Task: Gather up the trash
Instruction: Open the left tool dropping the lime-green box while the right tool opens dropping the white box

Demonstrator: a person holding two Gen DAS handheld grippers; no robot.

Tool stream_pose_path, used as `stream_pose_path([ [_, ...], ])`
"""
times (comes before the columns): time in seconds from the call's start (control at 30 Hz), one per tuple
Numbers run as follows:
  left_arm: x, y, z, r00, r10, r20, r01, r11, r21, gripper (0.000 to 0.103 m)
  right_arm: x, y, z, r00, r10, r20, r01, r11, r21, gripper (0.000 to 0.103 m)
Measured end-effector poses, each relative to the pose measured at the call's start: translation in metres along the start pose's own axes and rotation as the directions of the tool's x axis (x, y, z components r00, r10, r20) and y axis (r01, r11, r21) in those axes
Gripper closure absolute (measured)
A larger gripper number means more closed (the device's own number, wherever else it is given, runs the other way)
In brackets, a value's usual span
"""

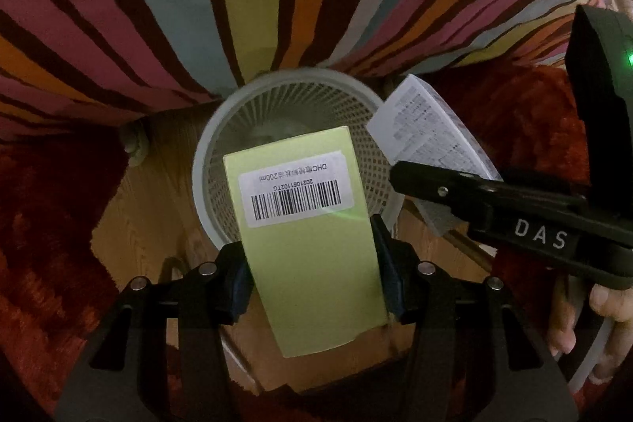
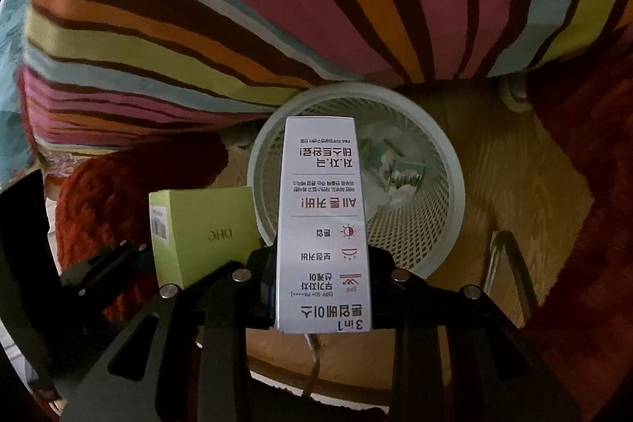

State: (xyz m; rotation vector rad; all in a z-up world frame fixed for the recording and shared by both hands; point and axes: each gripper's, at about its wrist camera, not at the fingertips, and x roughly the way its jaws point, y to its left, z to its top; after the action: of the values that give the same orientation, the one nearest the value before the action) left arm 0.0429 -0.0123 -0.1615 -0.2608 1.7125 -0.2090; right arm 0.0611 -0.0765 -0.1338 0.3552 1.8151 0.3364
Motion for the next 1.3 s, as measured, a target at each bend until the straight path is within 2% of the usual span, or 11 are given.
stream_pose_path([
  [0.23, 0.028, 0.007, 0.010, 0.995, 0.004, -0.101, -0.011, 0.998, -0.062, 0.050, 0.018, -0.006, 0.011, 0.999, -0.020, -0.048, 0.023, 0.998, 0.056, 0.074],
  [0.73, 0.055, 0.005, 0.014, 0.973, 0.016, -0.229, -0.033, 0.997, -0.069, 0.046, 0.050, -0.014, 0.022, 0.991, -0.047, -0.127, 0.061, 0.992, 0.108, 0.072],
  [0.77, 0.057, 0.006, 0.014, 0.971, 0.020, -0.238, -0.038, 0.997, -0.071, 0.038, 0.054, -0.016, 0.024, 0.990, -0.048, -0.132, 0.064, 0.991, 0.118, 0.071],
  [0.8, 0.059, 0.007, 0.013, 0.969, 0.025, -0.247, -0.044, 0.996, -0.072, 0.028, 0.055, -0.018, 0.024, 0.989, -0.050, -0.138, 0.067, 0.990, 0.126, 0.056],
  [0.83, 0.060, 0.008, 0.013, 0.966, 0.040, -0.256, -0.061, 0.995, -0.073, 0.025, 0.057, -0.020, 0.025, 0.988, -0.052, -0.142, 0.072, 0.988, 0.136, 0.031],
  [0.87, 0.060, 0.009, 0.013, 0.964, 0.051, -0.260, -0.072, 0.995, -0.073, 0.024, 0.056, -0.022, 0.026, 0.989, -0.050, -0.138, 0.070, 0.987, 0.146, 0.024],
  [1.0, 0.061, 0.010, 0.012, 0.961, 0.060, -0.271, -0.083, 0.994, -0.075, 0.024, 0.054, -0.025, 0.027, 0.991, -0.048, -0.122, 0.068, 0.984, 0.165, 0.022],
  [1.3, 0.057, 0.013, 0.012, 0.965, 0.038, -0.261, -0.066, 0.993, -0.098, 0.024, 0.052, -0.033, 0.031, 0.991, -0.044, -0.123, 0.067, 0.979, 0.193, 0.022],
])
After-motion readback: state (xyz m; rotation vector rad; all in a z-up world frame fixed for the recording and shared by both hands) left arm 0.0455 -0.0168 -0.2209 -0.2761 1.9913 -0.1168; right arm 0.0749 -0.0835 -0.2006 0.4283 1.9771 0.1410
